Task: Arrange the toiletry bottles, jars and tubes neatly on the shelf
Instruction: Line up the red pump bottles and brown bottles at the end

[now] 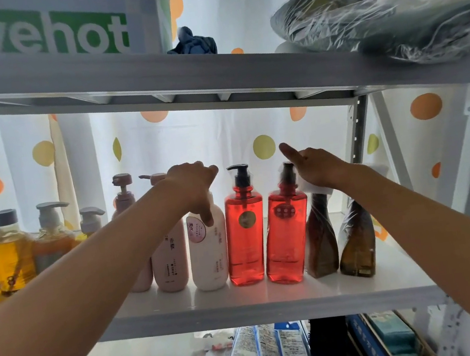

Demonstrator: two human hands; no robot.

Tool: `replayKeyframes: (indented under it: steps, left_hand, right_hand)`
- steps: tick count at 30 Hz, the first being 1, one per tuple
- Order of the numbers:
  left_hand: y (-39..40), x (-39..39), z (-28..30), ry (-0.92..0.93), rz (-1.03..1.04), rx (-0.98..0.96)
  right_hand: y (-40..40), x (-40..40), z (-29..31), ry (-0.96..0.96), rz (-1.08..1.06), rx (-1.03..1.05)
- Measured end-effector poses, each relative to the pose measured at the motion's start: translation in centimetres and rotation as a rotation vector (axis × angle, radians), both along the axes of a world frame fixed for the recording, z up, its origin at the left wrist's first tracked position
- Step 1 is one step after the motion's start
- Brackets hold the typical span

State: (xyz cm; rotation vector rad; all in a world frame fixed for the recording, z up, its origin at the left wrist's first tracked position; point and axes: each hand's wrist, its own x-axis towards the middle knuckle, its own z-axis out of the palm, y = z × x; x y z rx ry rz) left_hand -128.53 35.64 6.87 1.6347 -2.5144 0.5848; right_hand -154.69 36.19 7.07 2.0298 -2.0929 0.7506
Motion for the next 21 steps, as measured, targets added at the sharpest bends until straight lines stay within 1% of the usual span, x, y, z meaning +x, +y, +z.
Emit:
replayKeyframes:
  steps: [3, 8, 11, 14, 17, 21]
  left_hand:
    - [-0.1, 0.1, -0.3, -0.028, -0.033, -0.056]
    - [-0.1, 0.3, -0.8, -0.071, -0.055, -0.176]
    - [-0.1, 0.5, -1.4, -0.073, -0.081, -0.219]
    - [0.2, 0.6, -1.8, -0.083, -0.102, -0.259]
    - [0.4, 0.7, -2.2, -0.083, -0.111, -0.273]
    - [0.4, 0.8, -2.4, -0.058, -0.123, -0.265]
  right_hand:
    - [-0.5, -0.4, -0.3, -0.123, -0.018, -0.079]
    - [-1.0, -1.5, -0.3, -0.21, -0.04, -0.073]
    - [-1.6, -2.0, -0.7, -0.127, -0.046, -0.081]
    - [-1.4, -2.3, -0.9, -0.13, -0.039, -0.212]
    - [-0.7, -2.3, -0.9, -0.067, -0.037, -0.323]
    - [-0.9, -2.0, -1.1, -0.005, -0.105, -0.35]
